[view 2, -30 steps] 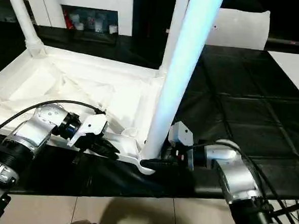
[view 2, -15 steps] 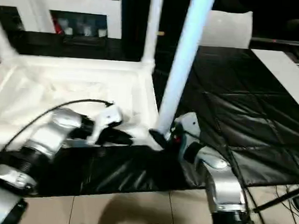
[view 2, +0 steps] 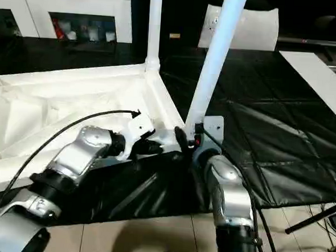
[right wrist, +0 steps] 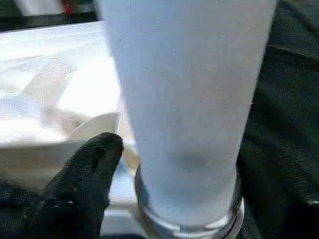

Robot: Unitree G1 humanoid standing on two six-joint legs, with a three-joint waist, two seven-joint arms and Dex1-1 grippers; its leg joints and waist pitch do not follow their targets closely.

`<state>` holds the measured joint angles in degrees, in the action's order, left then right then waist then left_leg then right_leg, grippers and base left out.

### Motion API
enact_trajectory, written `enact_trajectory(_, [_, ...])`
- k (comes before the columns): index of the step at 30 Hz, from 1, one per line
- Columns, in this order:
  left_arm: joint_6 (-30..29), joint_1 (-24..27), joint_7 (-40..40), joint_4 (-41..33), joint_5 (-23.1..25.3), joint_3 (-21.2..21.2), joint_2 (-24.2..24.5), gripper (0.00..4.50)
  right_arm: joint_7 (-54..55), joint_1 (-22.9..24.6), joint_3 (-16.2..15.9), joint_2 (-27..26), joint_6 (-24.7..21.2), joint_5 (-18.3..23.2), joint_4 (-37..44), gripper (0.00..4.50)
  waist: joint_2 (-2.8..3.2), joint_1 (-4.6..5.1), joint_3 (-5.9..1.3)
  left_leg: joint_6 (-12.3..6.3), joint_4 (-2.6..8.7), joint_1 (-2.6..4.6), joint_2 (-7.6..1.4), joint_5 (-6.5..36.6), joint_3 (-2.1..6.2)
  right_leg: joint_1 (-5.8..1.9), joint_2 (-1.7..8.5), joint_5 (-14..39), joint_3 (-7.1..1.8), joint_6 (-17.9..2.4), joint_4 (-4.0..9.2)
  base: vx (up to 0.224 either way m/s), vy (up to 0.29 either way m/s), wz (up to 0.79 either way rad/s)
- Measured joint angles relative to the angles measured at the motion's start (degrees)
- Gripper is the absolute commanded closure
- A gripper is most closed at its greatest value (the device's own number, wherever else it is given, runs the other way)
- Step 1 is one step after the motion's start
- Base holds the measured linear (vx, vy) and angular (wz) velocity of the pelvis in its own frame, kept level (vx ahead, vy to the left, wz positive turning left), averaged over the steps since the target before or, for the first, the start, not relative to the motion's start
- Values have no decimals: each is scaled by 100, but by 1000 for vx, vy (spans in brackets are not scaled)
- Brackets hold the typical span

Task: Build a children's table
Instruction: Rotate leg to tighten

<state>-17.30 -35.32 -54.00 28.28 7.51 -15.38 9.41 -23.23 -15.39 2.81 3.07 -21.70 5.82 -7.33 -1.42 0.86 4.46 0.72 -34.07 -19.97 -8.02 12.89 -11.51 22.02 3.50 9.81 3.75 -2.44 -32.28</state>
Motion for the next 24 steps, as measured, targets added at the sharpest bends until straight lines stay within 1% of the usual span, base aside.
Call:
enact_trajectory(2, [145,34,-187,-52,-41,-31,157,450,-341,24,-104,217,46,85,21,42,1,-8,0,2,23,-3,-6,-1,1,6,-3,-1,8,11,-12,0,0,0])
enact_trajectory(4, [349,61,-428,-62,-96,-43,336,450,-768,108,-214,420,104,177,97,32,4,-19,-2,5,36,-5,-19,-2,1,21,-9,22,15,47,-46,0,0,0])
enact_trajectory(5, [418,70,-512,-65,-109,-44,384,450,-883,137,-217,507,124,211,124,10,4,-27,-2,7,37,-8,-23,-4,0,33,-11,37,15,60,-69,0,0,0])
enact_trajectory(7, [633,109,-761,-79,-194,-46,528,450,-1319,200,-289,810,155,327,217,10,6,-49,-3,-2,47,-20,-31,-17,1,67,-19,52,20,55,-88,0,0,0])
enact_trajectory(8, [762,112,-922,-83,-231,-72,653,450,-1671,223,-332,1051,185,394,260,10,7,-78,-4,-15,48,-26,-41,-29,1,94,-25,53,26,52,-97,0,0,0])
enact_trajectory(10, [931,120,-1211,-70,-321,-90,818,450,-2217,229,-361,1379,193,537,319,10,8,-116,-4,-16,47,-35,-42,-30,1,112,-26,79,30,16,-131,0,0,0])
enact_trajectory(12, [1058,132,-1451,-38,-368,-114,919,450,-2541,229,-459,1529,225,590,409,10,7,-132,-4,-16,43,-37,-44,-30,1,118,-26,89,32,7,-149,0,0,0])
enact_trajectory(13, [1154,133,-1651,-21,-420,-131,997,450,-2826,229,-552,1708,276,646,459,10,6,-160,-3,-16,36,-38,-45,-29,1,119,-25,92,34,6,-156,0,0,0])
enact_trajectory(16, [1367,116,-2071,80,-518,-209,1114,450,-3373,227,-608,2005,449,781,485,10,2,-255,-2,-16,15,-38,-44,-28,1,115,-21,91,31,5,-165,0,0,0])
enact_trajectory(17, [1420,107,-2164,111,-548,-243,1148,450,-3507,225,-620,2062,485,809,483,10,1,-271,-1,-16,9,-36,-43,-28,0,113,-20,90,30,3,-168,0,0,0])
enact_trajectory(18, [1484,86,-2285,171,-562,-267,1195,450,-3686,210,-662,2145,533,834,477,10,-2,-280,0,-15,2,-35,-43,-28,0,111,-18,89,29,2,-171,0,0,0])
enact_trajectory(19, [1550,70,-2426,208,-587,-298,1270,450,-3919,190,-704,2261,591,892,466,25,-4,-285,0,-15,-5,-35,-44,-28,0,109,-18,86,29,-1,-174,0,0,0])
enact_trajectory(22, [1699,-39,-2736,381,-609,-362,1397,450,-4350,107,-777,2444,674,975,381,35,-23,-299,0,-15,-16,-28,-44,-29,1,103,-17,83,30,-4,-184,0,0,0])
enact_trajectory(23, [1750,-57,-2805,414,-606,-376,1420,450,-4446,84,-792,2465,693,991,357,47,-23,-302,0,-15,-19,-27,-44,-29,1,100,-17,82,29,-4,-185,0,0,0])
enact_trajectory(24, [1800,-70,-2870,439,-604,-413,1442,450,-4562,52,-827,2489,718,1011,316,47,-23,-303,0,-14,-21,-27,-44,-29,1,100,-17,81,29,-4,-185,0,0,0])
